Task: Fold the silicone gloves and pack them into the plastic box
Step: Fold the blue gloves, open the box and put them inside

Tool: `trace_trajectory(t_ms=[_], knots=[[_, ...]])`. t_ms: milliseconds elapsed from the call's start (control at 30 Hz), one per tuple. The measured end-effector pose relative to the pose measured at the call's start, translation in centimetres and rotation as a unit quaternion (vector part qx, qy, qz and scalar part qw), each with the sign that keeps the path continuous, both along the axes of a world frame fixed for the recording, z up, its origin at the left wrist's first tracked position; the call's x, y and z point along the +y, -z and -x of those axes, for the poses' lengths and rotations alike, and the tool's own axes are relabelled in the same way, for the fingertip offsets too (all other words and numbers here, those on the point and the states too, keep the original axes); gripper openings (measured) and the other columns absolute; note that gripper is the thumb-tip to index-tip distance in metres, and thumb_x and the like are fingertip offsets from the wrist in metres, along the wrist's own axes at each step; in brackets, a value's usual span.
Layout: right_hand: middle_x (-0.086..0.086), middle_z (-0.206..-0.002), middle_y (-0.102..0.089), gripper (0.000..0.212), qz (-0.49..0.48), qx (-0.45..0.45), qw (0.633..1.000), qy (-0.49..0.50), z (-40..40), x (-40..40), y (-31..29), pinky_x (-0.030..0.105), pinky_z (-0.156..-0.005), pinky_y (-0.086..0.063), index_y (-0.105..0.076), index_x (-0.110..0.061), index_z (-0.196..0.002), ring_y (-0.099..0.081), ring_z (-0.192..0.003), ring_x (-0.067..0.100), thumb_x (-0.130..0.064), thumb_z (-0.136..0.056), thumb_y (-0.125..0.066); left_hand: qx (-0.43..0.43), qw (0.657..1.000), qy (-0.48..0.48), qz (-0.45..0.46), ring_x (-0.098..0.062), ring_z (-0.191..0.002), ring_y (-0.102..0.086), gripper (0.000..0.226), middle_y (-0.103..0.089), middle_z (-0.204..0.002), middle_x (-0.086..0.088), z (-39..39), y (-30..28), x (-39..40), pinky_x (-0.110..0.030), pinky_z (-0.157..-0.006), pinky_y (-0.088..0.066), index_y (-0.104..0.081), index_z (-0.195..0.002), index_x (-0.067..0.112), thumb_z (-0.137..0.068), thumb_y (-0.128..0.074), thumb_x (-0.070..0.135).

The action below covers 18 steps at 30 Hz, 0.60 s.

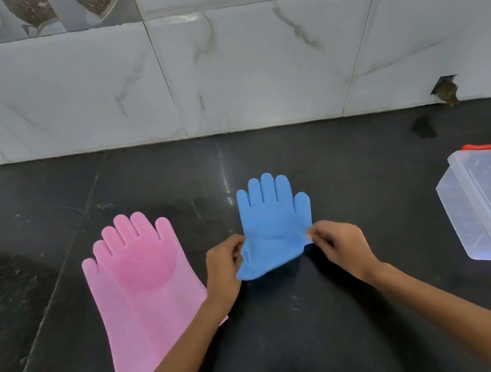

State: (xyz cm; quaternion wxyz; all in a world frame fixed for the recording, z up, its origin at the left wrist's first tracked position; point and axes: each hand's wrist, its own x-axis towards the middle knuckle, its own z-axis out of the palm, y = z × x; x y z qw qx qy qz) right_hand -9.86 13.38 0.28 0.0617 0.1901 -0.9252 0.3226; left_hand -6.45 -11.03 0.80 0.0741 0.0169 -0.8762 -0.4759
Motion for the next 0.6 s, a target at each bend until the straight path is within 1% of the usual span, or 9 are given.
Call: trace_trajectory(t_ms=[67, 100, 200, 267, 300, 400, 467, 533, 600], knots=[[-0.008, -0.074, -0.072, 0.011, 0.067, -0.074, 0.987, 0.130, 1.2, -1.2, -0.6, 0.027, -0.065, -0.053, -0.072, -0.015, -0.079, -0.067, -0.069, 0.009, -0.021, -0.086, -0.065, -0.047, 0.992, -0.106, -0.043, -0.011, -0.058, -0.060, 0.011, -0.069, -0.064, -0.004, 1.3, -0.7, 1.1, -0.025, -0.061, -0.047, -0.072, -0.072, 0.006, -0.081, -0.066, 0.004], [-0.005, -0.069, -0.072, 0.015, 0.082, -0.110, 0.976, 0.169, 1.7, -1.7, -0.9, 0.028, -0.063, -0.052, -0.073, -0.013, -0.075, -0.066, -0.066, 0.011, -0.023, -0.084, -0.066, -0.084, 0.985, -0.138, -0.057, -0.010, -0.055, -0.060, 0.015, -0.067, -0.060, -0.004, 2.1, -1.0, 1.4, -0.024, -0.063, -0.047, -0.071, -0.068, 0.005, -0.082, -0.068, 0.008], [0.003, -0.062, -0.070, 0.021, 0.095, -0.158, 0.958, 0.221, 2.0, -2.8, -1.3, 0.031, -0.057, -0.050, -0.070, -0.007, -0.066, -0.063, -0.058, 0.017, -0.022, -0.081, -0.067, -0.144, 0.972, -0.177, -0.056, -0.012, -0.054, -0.062, 0.023, -0.065, -0.058, -0.009, 3.5, -0.9, 2.1, -0.021, -0.061, -0.050, -0.069, -0.063, 0.003, -0.084, -0.069, 0.013], [0.006, -0.062, -0.069, 0.021, 0.084, -0.144, 0.956, 0.240, 1.6, -3.2, -1.3, 0.032, -0.056, -0.051, -0.069, -0.006, -0.066, -0.061, -0.054, 0.017, -0.020, -0.081, -0.066, -0.131, 0.974, -0.183, -0.018, -0.014, -0.056, -0.060, 0.022, -0.066, -0.062, -0.013, 3.5, -0.6, 2.5, -0.014, -0.055, -0.043, -0.069, -0.066, 0.000, -0.084, -0.068, 0.013], [0.006, -0.062, -0.068, 0.021, 0.076, -0.135, 0.957, 0.245, 1.3, -3.3, -1.2, 0.032, -0.057, -0.052, -0.068, -0.006, -0.066, -0.060, -0.053, 0.017, -0.020, -0.082, -0.065, -0.115, 0.977, -0.181, 0.002, -0.013, -0.058, -0.059, 0.021, -0.066, -0.065, -0.013, 3.3, -0.5, 2.7, -0.013, -0.054, -0.041, -0.069, -0.069, 0.000, -0.085, -0.068, 0.013], [-0.003, -0.061, -0.067, 0.020, 0.067, -0.109, 0.955, 0.266, 0.2, -3.4, -0.8, 0.030, -0.056, -0.052, -0.067, -0.012, -0.067, -0.062, -0.058, 0.014, -0.022, -0.084, -0.063, -0.056, 0.984, -0.161, 0.044, -0.006, -0.060, -0.053, 0.016, -0.062, -0.070, -0.001, 2.7, -0.2, 3.1, -0.011, -0.058, -0.040, -0.067, -0.075, 0.006, -0.088, -0.064, 0.016], [-0.009, -0.065, -0.068, 0.016, 0.065, -0.093, 0.953, 0.282, -0.4, -3.3, -0.6, 0.025, -0.055, -0.051, -0.069, -0.017, -0.072, -0.062, -0.060, 0.007, -0.023, -0.085, -0.062, -0.020, 0.987, -0.144, 0.070, -0.004, -0.063, -0.051, 0.015, -0.058, -0.077, 0.004, 2.4, 0.1, 3.3, -0.008, -0.058, -0.037, -0.065, -0.079, 0.008, -0.091, -0.061, 0.017], [-0.012, -0.071, -0.069, 0.012, 0.071, -0.087, 0.952, 0.286, -0.6, -3.2, -0.4, 0.020, -0.057, -0.048, -0.070, -0.019, -0.079, -0.062, -0.064, 0.004, -0.025, -0.086, -0.063, -0.005, 0.988, -0.136, 0.077, -0.005, -0.068, -0.052, 0.014, -0.059, -0.084, 0.002, 2.3, 0.4, 3.4, -0.008, -0.061, -0.037, -0.065, -0.084, 0.009, -0.092, -0.058, 0.019], [-0.010, -0.075, -0.069, 0.010, 0.065, -0.084, 0.954, 0.282, -0.8, -3.2, -0.4, 0.022, -0.060, -0.049, -0.070, -0.019, -0.085, -0.064, -0.069, 0.006, -0.026, -0.087, -0.063, -0.010, 0.988, -0.132, 0.079, -0.007, -0.073, -0.054, 0.015, -0.061, -0.090, -0.001, 2.4, 0.9, 3.5, -0.011, -0.067, -0.040, -0.065, -0.088, 0.008, -0.093, -0.057, 0.019]])
